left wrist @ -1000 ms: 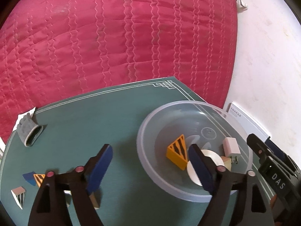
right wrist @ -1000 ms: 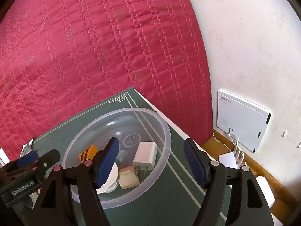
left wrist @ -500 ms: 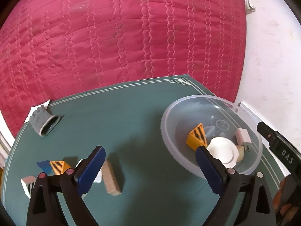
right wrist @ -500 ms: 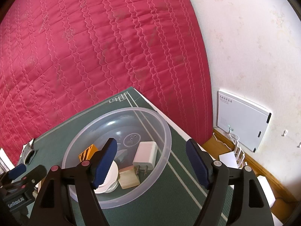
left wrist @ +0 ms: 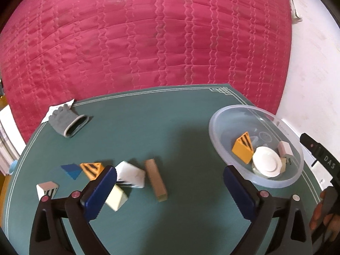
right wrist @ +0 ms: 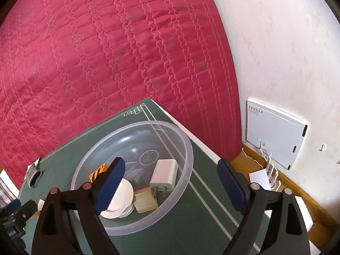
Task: Organize rigid objects
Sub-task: 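Move the left tool to the white-faced block and grasp it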
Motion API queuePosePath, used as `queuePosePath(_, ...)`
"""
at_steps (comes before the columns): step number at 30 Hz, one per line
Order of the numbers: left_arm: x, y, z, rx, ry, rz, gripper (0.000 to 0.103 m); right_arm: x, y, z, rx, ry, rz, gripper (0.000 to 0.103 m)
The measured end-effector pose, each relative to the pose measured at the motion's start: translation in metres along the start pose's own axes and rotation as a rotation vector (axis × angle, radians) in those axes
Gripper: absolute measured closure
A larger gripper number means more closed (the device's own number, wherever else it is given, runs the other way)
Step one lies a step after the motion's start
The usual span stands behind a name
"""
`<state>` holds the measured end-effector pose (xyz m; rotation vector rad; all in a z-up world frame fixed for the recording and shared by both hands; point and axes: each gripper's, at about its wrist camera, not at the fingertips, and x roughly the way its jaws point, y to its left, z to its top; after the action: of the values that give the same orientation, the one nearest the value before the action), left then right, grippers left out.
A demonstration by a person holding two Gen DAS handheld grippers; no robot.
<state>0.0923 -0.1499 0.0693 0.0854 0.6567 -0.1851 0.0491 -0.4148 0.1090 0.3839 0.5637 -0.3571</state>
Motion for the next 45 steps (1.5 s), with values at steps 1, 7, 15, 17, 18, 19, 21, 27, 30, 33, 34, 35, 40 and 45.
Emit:
queuePosePath(1, -0.001, 0.003, -0.001, -0.006, 0.001, 0.004, 0.001, 0.001, 0.0, 0.0, 0.003, 0.003, 0.004, 0.01)
queuePosePath(7, -0.012, 0.03, -0.011, -0.053, 0.005, 0.039, 0.001, 0.001, -0.001, 0.0, 0.01, 0.006, 0.013, 0.009)
queuePosePath(15, -0.027, 0.07, -0.026, -0.108, 0.0, 0.104, 0.001, 0.003, 0.0, 0.0, 0.008, 0.01, 0.021, 0.002)
queuePosePath(17, -0.029, 0.08, -0.029, -0.119, 0.003, 0.123, 0.001, 0.004, 0.0, -0.001, 0.009, 0.025, 0.018, 0.001)
queuePosePath(18, -0.03, 0.085, -0.031, -0.122, 0.005, 0.13, 0.001, 0.005, 0.0, -0.001, 0.009, 0.034, 0.011, 0.0)
queuePosePath(19, -0.031, 0.09, -0.034, -0.126, 0.009, 0.141, 0.001, 0.007, 0.001, -0.001, 0.007, 0.045, 0.002, 0.0)
queuePosePath(21, -0.031, 0.099, -0.037, -0.137, 0.018, 0.162, 0.001, 0.007, 0.0, -0.002, 0.009, 0.051, -0.008, 0.0)
queuePosePath(27, -0.038, 0.125, -0.046, -0.167, 0.022, 0.207, 0.001, 0.003, 0.0, -0.005, 0.006, 0.037, -0.017, 0.0)
queuePosePath(30, -0.04, 0.139, -0.05, -0.181, 0.03, 0.239, 0.001, 0.003, 0.002, -0.004, 0.003, 0.03, -0.02, 0.0)
queuePosePath(33, -0.039, 0.156, -0.056, -0.206, 0.047, 0.275, 0.001, 0.003, 0.001, -0.004, 0.003, 0.031, -0.019, 0.0)
queuePosePath(34, -0.036, 0.162, -0.057, -0.216, 0.054, 0.287, 0.001, 0.002, 0.002, -0.004, 0.002, 0.029, -0.02, 0.0)
queuePosePath(35, -0.034, 0.167, -0.058, -0.225, 0.059, 0.298, 0.001, 0.003, 0.001, -0.004, 0.002, 0.029, -0.02, 0.0)
queuePosePath(40, -0.022, 0.182, -0.061, -0.247, 0.084, 0.332, 0.001, 0.0, 0.004, -0.003, -0.017, 0.013, -0.02, 0.0)
queuePosePath(45, -0.011, 0.185, -0.057, -0.228, 0.099, 0.354, 0.001, -0.002, 0.008, -0.002, -0.037, 0.003, -0.013, 0.0)
